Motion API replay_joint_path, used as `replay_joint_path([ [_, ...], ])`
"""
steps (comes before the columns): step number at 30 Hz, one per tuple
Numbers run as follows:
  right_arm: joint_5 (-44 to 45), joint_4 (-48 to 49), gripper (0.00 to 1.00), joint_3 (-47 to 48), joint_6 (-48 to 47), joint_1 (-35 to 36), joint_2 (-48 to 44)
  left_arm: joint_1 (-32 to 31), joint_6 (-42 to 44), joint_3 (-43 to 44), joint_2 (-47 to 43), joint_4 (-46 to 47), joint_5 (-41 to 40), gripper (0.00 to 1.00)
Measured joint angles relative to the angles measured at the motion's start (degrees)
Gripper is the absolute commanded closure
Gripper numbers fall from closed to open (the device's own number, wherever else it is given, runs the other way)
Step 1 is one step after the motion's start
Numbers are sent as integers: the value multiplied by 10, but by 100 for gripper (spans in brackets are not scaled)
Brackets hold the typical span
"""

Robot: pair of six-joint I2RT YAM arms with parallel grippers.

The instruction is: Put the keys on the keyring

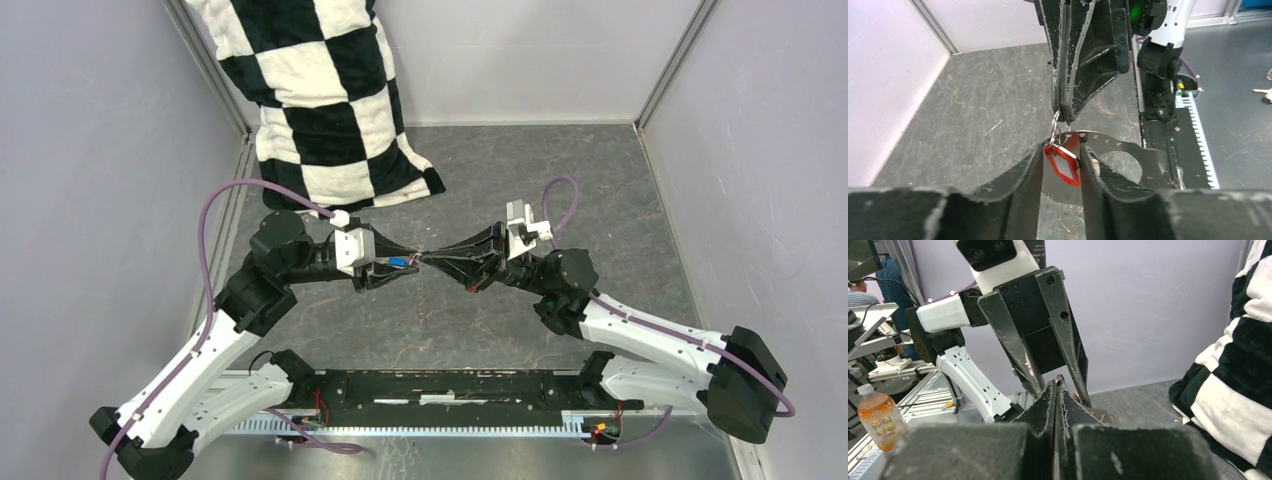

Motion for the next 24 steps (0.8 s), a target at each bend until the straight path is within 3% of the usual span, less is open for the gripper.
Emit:
replay_joint_path([
  [9, 0, 1, 100, 0, 1, 0, 0, 0, 46, -23, -40, -12, -45, 84],
  [19, 0, 42, 100, 0, 42, 0, 16, 0, 94, -37, -58, -12, -58, 97],
  [24, 8, 59, 100, 0, 56, 0, 25, 0, 103, -38, -53, -7, -56, 98],
])
